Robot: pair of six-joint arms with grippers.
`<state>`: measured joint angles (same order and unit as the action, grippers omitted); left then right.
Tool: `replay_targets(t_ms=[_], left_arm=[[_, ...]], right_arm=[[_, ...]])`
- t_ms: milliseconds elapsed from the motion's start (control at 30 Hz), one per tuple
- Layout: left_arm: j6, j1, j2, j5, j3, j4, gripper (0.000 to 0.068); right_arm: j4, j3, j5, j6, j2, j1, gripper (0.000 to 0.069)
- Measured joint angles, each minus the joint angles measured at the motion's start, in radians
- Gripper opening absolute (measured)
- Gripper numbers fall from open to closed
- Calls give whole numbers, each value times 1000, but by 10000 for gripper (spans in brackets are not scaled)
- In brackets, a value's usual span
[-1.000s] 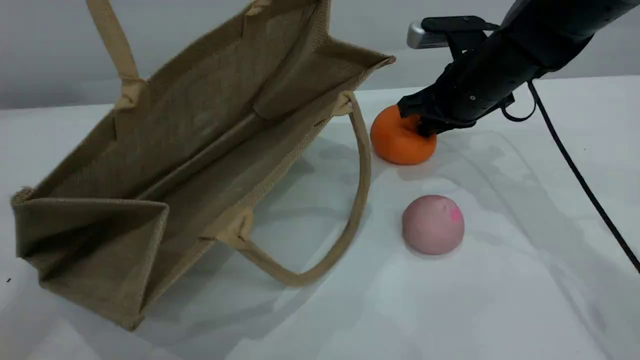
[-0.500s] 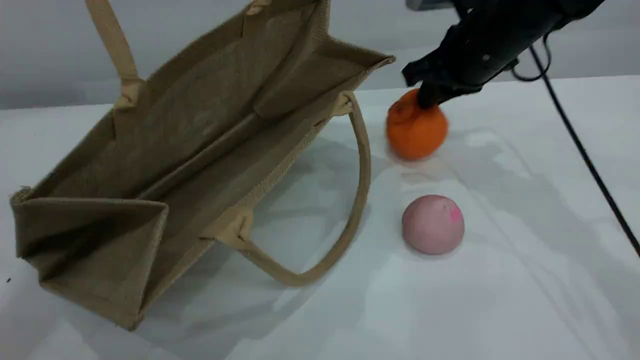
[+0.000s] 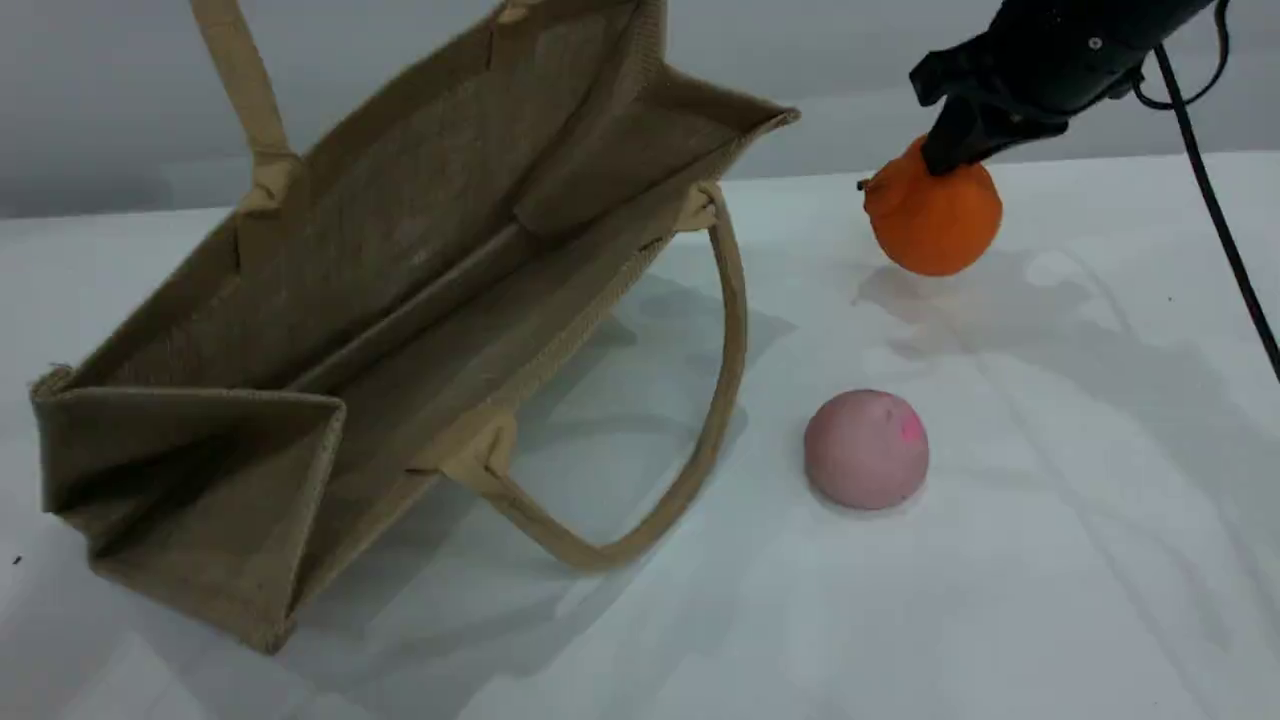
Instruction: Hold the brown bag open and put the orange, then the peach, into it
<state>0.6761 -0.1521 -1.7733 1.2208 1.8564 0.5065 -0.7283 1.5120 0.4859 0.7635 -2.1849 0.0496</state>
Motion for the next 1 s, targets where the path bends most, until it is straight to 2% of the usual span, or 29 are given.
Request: replay_targets(t_ms=[100,267,500,667,1000], left_arm=[[9,0,-3,0,0,20,82],[72,0,-30,-1,0,99,82],[97,0,-70,-2,0,99,82],[130,0,-70,-2,1,97,82],[161,0,-70,2,35,125,82]], right_arm=[[2,0,28,0,21,0,17],[73,0,37,-29,80,0,17],[245,1,40,-167,198,-1,17],[377,1,85,-271,282,-1,17],[295,1,218,-277,424,0,17]])
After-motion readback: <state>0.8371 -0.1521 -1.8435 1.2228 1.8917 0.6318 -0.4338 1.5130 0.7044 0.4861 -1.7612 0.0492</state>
